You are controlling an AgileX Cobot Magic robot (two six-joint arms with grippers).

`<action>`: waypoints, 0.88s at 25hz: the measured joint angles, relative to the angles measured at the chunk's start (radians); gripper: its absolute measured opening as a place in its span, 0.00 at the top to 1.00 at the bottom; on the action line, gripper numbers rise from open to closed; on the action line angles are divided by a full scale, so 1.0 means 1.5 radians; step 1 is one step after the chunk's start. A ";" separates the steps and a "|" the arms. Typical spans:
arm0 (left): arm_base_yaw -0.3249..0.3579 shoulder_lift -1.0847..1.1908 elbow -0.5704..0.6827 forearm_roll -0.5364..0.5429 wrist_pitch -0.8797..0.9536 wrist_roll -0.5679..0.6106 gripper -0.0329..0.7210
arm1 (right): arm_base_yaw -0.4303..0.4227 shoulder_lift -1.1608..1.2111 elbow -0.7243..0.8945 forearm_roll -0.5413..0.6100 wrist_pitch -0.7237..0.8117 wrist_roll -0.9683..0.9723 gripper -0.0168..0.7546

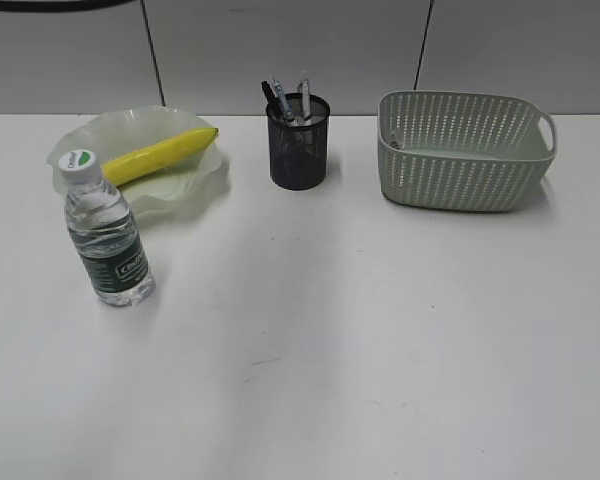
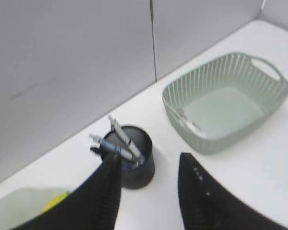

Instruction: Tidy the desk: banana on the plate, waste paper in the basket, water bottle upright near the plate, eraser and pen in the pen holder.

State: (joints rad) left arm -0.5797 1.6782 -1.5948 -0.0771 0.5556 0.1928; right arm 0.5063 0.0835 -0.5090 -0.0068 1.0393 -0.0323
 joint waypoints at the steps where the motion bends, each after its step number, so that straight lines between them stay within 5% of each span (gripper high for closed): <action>1: 0.000 -0.025 0.000 0.005 0.062 0.000 0.56 | 0.000 0.000 0.000 0.000 0.000 0.000 0.59; 8: 0.000 -0.189 -0.001 0.013 0.414 -0.018 0.56 | 0.000 0.000 0.000 0.000 0.000 0.000 0.59; 16: 0.000 -0.413 0.076 0.016 0.438 -0.042 0.56 | 0.000 0.000 0.000 0.000 0.000 -0.001 0.59; 22: 0.000 -0.657 0.277 0.010 0.440 -0.042 0.57 | 0.000 0.000 0.000 0.000 0.000 0.000 0.59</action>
State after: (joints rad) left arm -0.5797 0.6924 -1.1788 -0.0616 1.2156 0.1304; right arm 0.5063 0.0835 -0.5090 -0.0068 1.0393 -0.0321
